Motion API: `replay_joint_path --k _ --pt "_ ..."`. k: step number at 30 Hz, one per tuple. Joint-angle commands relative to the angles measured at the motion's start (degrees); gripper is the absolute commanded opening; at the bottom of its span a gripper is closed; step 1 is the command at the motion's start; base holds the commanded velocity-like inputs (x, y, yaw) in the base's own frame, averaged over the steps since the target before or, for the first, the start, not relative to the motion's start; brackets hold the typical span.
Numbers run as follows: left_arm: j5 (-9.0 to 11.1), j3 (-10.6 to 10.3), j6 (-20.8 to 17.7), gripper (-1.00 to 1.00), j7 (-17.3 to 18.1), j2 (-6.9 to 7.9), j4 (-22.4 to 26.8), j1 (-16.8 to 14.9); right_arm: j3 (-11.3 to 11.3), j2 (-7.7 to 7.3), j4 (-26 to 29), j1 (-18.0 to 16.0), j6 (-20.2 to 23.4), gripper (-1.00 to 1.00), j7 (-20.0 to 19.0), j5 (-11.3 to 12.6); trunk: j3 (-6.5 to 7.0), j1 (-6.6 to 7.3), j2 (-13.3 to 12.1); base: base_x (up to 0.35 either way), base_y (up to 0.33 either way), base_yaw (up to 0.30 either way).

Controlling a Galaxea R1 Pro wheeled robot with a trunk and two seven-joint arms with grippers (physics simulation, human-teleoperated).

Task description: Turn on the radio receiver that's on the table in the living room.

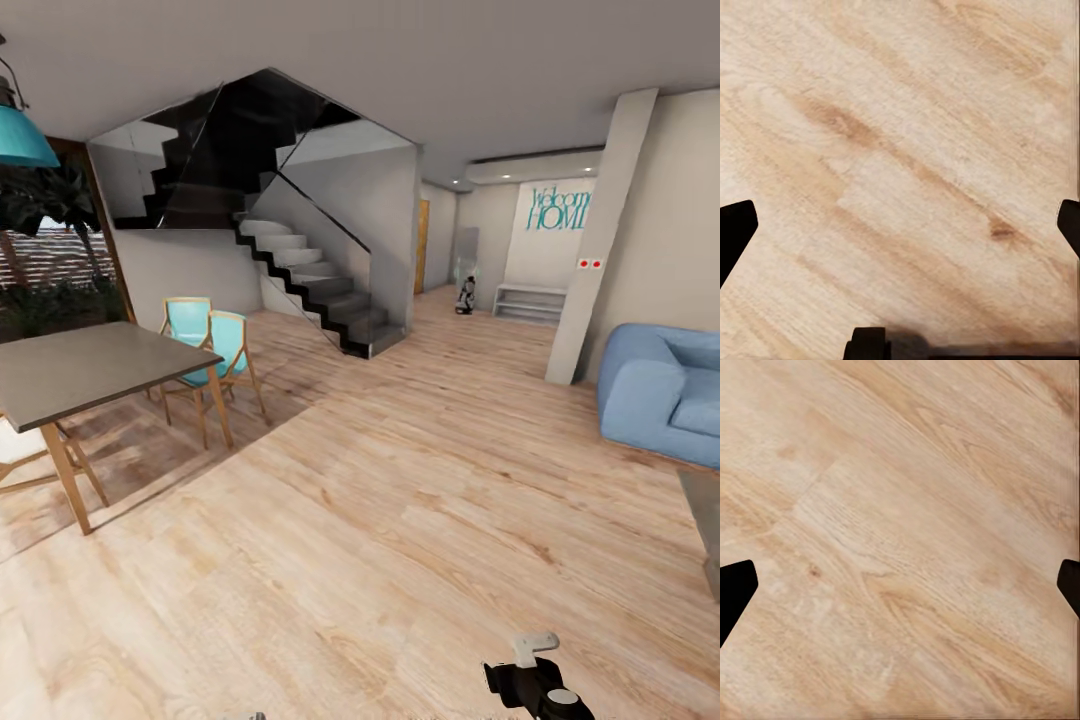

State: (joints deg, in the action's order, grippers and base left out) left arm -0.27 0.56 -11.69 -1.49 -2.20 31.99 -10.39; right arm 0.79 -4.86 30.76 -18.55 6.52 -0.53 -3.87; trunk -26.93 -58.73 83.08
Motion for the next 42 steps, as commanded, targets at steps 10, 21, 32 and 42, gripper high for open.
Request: replay_joint_path --k 10,21,32,42 --pt "0.0 -0.02 0.0 1.0 0.0 0.0 0.0 0.01 -0.05 0.0 0.0 0.0 0.04 1.0 0.0 0.0 0.01 0.0 0.0 0.0 0.0 -0.297" --pt "0.0 -0.03 0.0 1.0 0.0 0.0 0.0 -0.04 -0.09 0.02 0.0 0.0 -0.01 1.0 0.0 0.0 0.15 0.0 0.0 0.0 0.0 -0.297" --pt "0.0 -0.03 0.0 1.0 0.0 0.0 0.0 0.01 -0.09 0.02 0.0 0.0 -0.08 1.0 0.0 0.0 0.15 0.0 0.0 0.0 0.0 -0.297" --pt "0.0 -0.03 0.0 1.0 0.0 0.0 0.0 -0.03 -0.09 0.01 0.0 0.0 -0.09 1.0 0.0 0.0 0.15 0.0 0.0 0.0 0.0 -0.297"
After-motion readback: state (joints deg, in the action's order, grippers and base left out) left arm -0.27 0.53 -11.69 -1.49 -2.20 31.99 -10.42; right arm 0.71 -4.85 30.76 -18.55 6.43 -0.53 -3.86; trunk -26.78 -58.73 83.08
